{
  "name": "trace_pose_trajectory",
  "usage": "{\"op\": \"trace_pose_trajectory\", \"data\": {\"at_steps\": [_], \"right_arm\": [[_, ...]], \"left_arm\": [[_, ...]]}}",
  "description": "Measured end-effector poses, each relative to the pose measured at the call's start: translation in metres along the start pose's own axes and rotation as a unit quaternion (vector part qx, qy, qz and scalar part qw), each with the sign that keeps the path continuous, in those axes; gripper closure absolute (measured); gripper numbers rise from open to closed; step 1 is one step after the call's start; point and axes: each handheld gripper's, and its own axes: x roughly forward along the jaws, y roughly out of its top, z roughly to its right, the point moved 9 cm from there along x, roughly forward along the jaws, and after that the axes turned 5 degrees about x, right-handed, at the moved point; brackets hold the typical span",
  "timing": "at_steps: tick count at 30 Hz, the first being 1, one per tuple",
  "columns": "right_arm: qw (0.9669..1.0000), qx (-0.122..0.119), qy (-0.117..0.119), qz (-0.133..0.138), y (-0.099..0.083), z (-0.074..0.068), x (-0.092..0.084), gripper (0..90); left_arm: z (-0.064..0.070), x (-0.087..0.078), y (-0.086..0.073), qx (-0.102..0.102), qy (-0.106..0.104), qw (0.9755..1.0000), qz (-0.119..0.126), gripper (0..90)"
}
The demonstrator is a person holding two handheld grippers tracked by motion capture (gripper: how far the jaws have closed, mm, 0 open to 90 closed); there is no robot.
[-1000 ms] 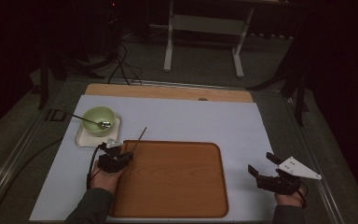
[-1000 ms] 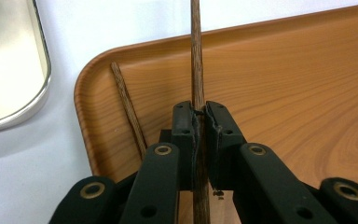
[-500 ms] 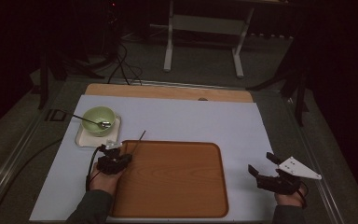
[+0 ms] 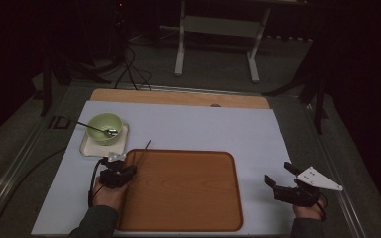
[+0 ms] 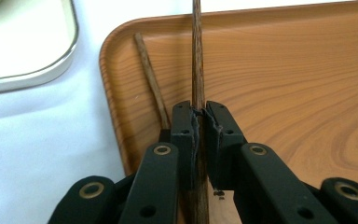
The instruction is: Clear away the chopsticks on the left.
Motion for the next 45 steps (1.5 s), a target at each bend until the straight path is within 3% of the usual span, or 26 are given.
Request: {"op": "trace_pose_trajectory", "data": {"at_steps": [18, 29, 37, 45], "right_arm": [[1.0000, -0.002, 0.001, 0.000, 0.000, -0.001, 0.001, 13.6], [1.0000, -0.001, 0.002, 0.000, 0.000, -0.001, 0.000, 13.7], [1.0000, -0.002, 0.002, 0.000, 0.000, -0.001, 0.000, 13.7], [1.0000, -0.002, 0.002, -0.002, 0.000, -0.001, 0.001, 13.7]], "left_arm": [[-0.005, -0.017, -0.008, -0.036, 0.022, 0.9991, 0.008, 82.8], [-0.005, -0.017, -0.010, -0.023, 0.036, 0.9991, 0.000, 84.5], [-0.007, -0.015, -0.011, -0.002, 0.054, 0.9984, -0.014, 84.3], [-0.007, -0.017, -0.012, -0.018, 0.062, 0.9978, -0.018, 85.1]]}}
